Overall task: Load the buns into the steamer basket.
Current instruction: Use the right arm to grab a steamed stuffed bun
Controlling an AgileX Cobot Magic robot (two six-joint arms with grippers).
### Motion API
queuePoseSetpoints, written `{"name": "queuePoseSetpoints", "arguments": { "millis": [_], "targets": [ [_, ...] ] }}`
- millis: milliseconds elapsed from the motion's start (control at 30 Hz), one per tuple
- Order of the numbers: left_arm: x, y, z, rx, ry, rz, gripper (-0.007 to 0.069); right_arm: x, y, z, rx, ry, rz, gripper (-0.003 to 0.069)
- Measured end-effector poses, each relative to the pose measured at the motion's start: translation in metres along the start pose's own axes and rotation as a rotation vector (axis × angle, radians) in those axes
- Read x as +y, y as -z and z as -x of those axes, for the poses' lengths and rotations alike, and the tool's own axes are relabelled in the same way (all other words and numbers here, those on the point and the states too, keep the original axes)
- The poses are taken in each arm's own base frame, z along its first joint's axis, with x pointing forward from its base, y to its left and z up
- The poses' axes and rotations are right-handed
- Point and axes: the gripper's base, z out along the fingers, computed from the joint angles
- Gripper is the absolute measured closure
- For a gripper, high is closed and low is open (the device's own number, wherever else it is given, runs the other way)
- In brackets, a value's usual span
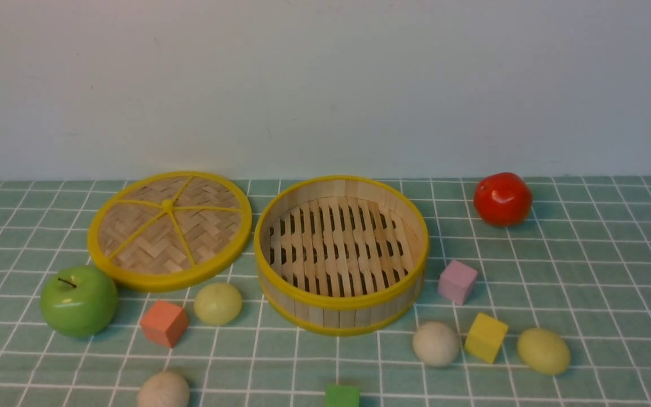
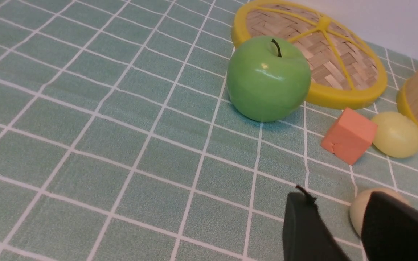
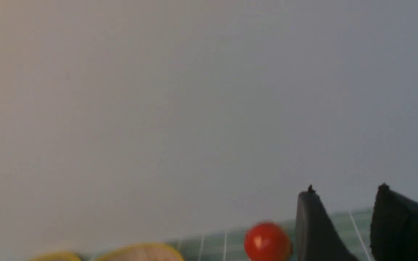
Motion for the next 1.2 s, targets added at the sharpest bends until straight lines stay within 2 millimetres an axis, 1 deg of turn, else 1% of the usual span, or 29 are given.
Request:
{"name": "queuePoseSetpoints", "arguments": {
  "millis": [33, 133, 233, 267, 333, 400, 433, 500, 533, 567, 600, 700, 800, 867, 900, 1067, 1167, 1200],
  "targets": [
    [0.0, 0.0, 0.0, 0.0, 0.0, 0.0, 0.0386, -0.001, -0.011, -0.003, 0.09, -0.001, -0.024, 0.0419],
    [0.0, 0.0, 0.0, 0.0, 0.0, 0.0, 0.0386, -0.006, -0.03, -0.017, 0.257, 0.004, -0.074, 0.0419],
    [0.0, 0.0, 0.0, 0.0, 0.0, 0.0, 0.0386, -0.011, -0.048, -0.034, 0.374, -0.012, -0.107, 0.0419],
    [0.0, 0.0, 0.0, 0.0, 0.0, 0.0, 0.0386, -0.012, -0.05, -0.035, 0.382, -0.014, -0.109, 0.0419],
    [0.0, 0.0, 0.0, 0.0, 0.0, 0.0, 0.0386, -0.017, -0.063, -0.054, 0.501, -0.051, -0.136, 0.0419],
    [0.0, 0.0, 0.0, 0.0, 0.0, 0.0, 0.0386, -0.019, -0.071, -0.063, 0.572, -0.063, -0.151, 0.0419],
    [0.0, 0.0, 0.0, 0.0, 0.0, 0.0, 0.0386, -0.02, -0.08, -0.071, 0.63, -0.069, -0.156, 0.0419],
    [0.0, 0.0, 0.0, 0.0, 0.0, 0.0, 0.0386, -0.022, -0.092, -0.082, 0.715, -0.069, -0.16, 0.0419],
    [0.0, 0.0, 0.0, 0.0, 0.0, 0.0, 0.0386, -0.023, -0.093, -0.083, 0.723, -0.069, -0.159, 0.0419],
    [0.0, 0.0, 0.0, 0.0, 0.0, 0.0, 0.0386, -0.023, -0.103, -0.089, 0.795, -0.051, -0.147, 0.0419],
    [0.0, 0.0, 0.0, 0.0, 0.0, 0.0, 0.0386, -0.023, -0.105, -0.09, 0.808, -0.055, -0.146, 0.0419],
    [0.0, 0.0, 0.0, 0.0, 0.0, 0.0, 0.0386, -0.022, -0.128, -0.102, 0.958, -0.007, -0.091, 0.0419],
    [0.0, 0.0, 0.0, 0.0, 0.0, 0.0, 0.0386, -0.021, -0.148, -0.108, 1.038, 0.012, -0.057, 0.0419],
    [0.0, 0.0, 0.0, 0.0, 0.0, 0.0, 0.0386, -0.021, -0.156, -0.11, 1.064, 0.017, -0.051, 0.0419],
    [0.0, 0.0, 0.0, 0.0, 0.0, 0.0, 0.0386, -0.019, -0.165, -0.112, 1.088, 0.026, -0.043, 0.0419],
    [0.0, 0.0, 0.0, 0.0, 0.0, 0.0, 0.0386, -0.002, -0.194, -0.123, 1.163, 0.115, -0.007, 0.0419],
    [0.0, 0.0, 0.0, 0.0, 0.0, 0.0, 0.0386, 0.007, -0.21, -0.132, 1.194, 0.142, -0.035, 0.0419],
    [0.0, 0.0, 0.0, 0.0, 0.0, 0.0, 0.0386, 0.007, -0.212, -0.134, 1.2, 0.142, -0.039, 0.0419]
  ]
}}
